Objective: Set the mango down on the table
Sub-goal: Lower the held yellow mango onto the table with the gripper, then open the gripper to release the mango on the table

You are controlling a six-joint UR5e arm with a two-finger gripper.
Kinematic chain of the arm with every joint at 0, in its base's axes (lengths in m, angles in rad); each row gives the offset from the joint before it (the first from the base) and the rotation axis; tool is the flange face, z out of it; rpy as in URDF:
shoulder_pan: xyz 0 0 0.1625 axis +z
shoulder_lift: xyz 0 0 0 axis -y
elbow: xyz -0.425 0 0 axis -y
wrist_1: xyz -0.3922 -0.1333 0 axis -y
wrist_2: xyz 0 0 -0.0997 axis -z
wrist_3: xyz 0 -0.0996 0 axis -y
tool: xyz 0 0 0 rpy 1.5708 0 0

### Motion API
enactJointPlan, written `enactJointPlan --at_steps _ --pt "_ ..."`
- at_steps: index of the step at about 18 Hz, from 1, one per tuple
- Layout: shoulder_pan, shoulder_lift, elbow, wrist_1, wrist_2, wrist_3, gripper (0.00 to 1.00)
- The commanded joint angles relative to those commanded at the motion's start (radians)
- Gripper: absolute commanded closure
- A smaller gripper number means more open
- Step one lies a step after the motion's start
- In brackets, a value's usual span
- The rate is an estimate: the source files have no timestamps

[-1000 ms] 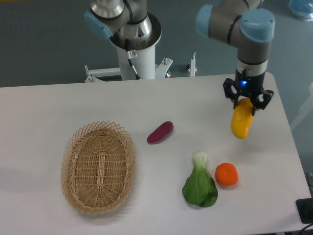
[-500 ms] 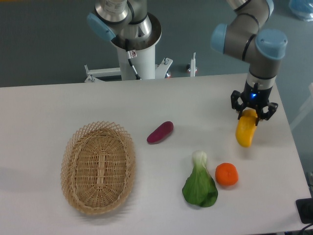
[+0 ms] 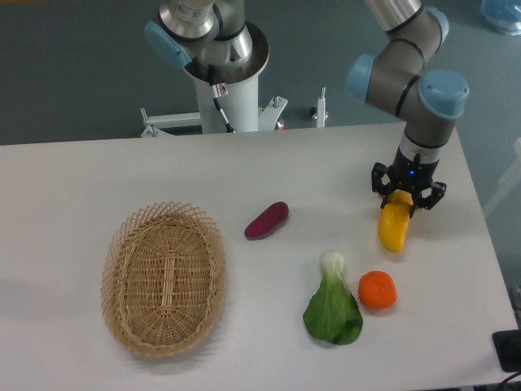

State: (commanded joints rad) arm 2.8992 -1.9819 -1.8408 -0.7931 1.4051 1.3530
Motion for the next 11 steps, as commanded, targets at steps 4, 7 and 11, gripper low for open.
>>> enactJointPlan --at_steps 4,7,11 --pt "-0.003 0.0 0.005 0.003 -0.002 0.017 0.02" --pt "-0.002 0.012 0.012 0.003 -0.002 0.015 0.0" --pt "0.003 0.028 0.043 0.002 0.003 0.017 0.0"
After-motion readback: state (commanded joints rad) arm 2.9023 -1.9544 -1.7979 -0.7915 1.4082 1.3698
